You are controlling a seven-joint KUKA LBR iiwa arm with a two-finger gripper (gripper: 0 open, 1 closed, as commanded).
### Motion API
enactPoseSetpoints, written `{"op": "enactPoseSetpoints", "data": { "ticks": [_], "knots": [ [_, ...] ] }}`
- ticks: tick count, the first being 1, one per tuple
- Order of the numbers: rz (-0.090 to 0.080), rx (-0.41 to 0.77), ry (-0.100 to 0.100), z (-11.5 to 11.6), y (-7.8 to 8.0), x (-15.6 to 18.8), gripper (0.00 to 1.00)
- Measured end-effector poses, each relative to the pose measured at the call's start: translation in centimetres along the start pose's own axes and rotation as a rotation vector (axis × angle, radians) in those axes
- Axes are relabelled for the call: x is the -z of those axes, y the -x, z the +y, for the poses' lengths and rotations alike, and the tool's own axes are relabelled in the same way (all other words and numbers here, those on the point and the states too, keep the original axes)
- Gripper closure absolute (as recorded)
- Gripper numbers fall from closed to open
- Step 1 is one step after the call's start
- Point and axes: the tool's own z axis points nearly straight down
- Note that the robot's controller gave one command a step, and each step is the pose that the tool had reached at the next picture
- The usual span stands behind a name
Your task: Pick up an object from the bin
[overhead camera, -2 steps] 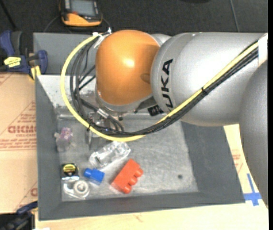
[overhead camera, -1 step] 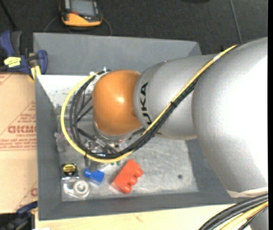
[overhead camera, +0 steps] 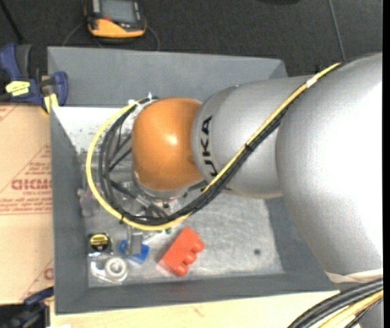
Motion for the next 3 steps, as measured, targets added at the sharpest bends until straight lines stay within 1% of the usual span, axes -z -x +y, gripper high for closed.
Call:
{"op": "enactPoseSetpoints", "data": {
  "ticks": [1, 2, 3],
  "knots": [
    [0.004, 0.148, -0.003, -0.2, 0.5, -3.3, 0.00],
    [0.000, 0.026, 0.003, -3.2, -2.1, -7.1, 0.00],
    [-0.004, 0.024, 0.004, -3.1, -1.9, -6.8, 1.00]
  ]
}}
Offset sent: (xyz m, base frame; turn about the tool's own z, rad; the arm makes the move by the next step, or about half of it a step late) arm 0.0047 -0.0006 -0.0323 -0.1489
